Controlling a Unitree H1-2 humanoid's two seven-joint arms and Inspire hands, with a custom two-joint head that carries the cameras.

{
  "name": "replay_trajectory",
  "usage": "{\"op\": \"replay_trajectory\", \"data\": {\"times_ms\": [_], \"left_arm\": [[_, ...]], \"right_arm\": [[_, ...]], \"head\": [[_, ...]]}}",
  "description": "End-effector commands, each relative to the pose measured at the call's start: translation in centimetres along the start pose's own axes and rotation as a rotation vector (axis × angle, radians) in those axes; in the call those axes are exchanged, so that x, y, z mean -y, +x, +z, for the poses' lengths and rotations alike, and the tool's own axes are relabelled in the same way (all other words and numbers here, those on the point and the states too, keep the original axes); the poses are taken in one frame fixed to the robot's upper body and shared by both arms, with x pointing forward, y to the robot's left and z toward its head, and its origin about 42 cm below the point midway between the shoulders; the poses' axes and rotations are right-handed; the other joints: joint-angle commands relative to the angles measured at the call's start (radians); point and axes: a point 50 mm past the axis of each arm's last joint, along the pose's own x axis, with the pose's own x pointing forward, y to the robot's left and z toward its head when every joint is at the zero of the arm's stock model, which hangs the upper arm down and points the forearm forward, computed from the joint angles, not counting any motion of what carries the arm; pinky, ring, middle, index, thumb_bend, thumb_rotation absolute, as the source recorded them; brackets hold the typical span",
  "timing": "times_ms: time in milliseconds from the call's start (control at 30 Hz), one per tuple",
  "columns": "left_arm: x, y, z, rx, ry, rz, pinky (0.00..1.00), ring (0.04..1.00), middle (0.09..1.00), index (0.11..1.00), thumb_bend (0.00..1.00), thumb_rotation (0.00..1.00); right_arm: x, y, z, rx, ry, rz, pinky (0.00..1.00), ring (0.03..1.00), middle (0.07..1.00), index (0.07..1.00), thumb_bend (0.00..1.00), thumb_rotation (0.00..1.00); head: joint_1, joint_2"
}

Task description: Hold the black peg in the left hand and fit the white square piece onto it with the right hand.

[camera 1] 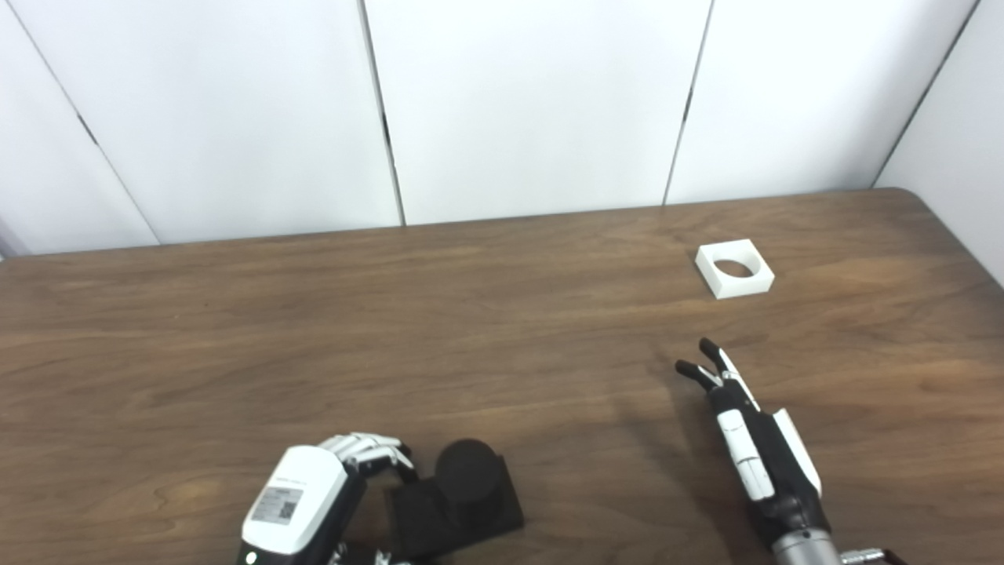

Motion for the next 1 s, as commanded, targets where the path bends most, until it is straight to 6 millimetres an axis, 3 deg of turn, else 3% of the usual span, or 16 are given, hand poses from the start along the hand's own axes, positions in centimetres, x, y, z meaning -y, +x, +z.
{"op": "replay_trajectory", "data": {"times_ms": [0, 567, 767, 967], "left_arm": [[1.2, 0.0, 0.8, 0.046, -0.007, -0.046, 0.72, 0.750, 0.720, 0.486, 0.52, 0.04], [2.5, 0.2, -0.1, 0.012, -0.016, -0.063, 0.70, 0.761, 0.734, 0.487, 0.52, 0.04], [2.7, 0.0, -0.3, 0.006, -0.023, -0.064, 0.68, 0.760, 0.733, 0.487, 0.52, 0.04], [2.5, -0.3, -0.8, -0.008, -0.019, -0.064, 0.68, 0.759, 0.733, 0.487, 0.52, 0.04]], "right_arm": [[-2.1, 0.3, 1.7, 0.060, 0.102, -0.034, 1.00, 0.968, 0.877, 0.966, 0.59, 1.00], [-1.7, 0.4, 1.6, 0.061, 0.094, -0.035, 1.00, 0.962, 0.883, 0.967, 0.58, 0.98], [-0.1, 1.2, 3.5, 0.113, -0.037, -0.045, 0.98, 0.953, 0.910, 0.984, 0.51, 0.69], [2.0, 3.8, 5.1, 0.153, -0.139, -0.066, 1.00, 0.998, 0.959, 1.000, 0.63, 0.58]], "head": [[-0.002, 0.002], [-0.011, -0.020], [-0.023, -0.036], [-0.055, -0.058]]}}
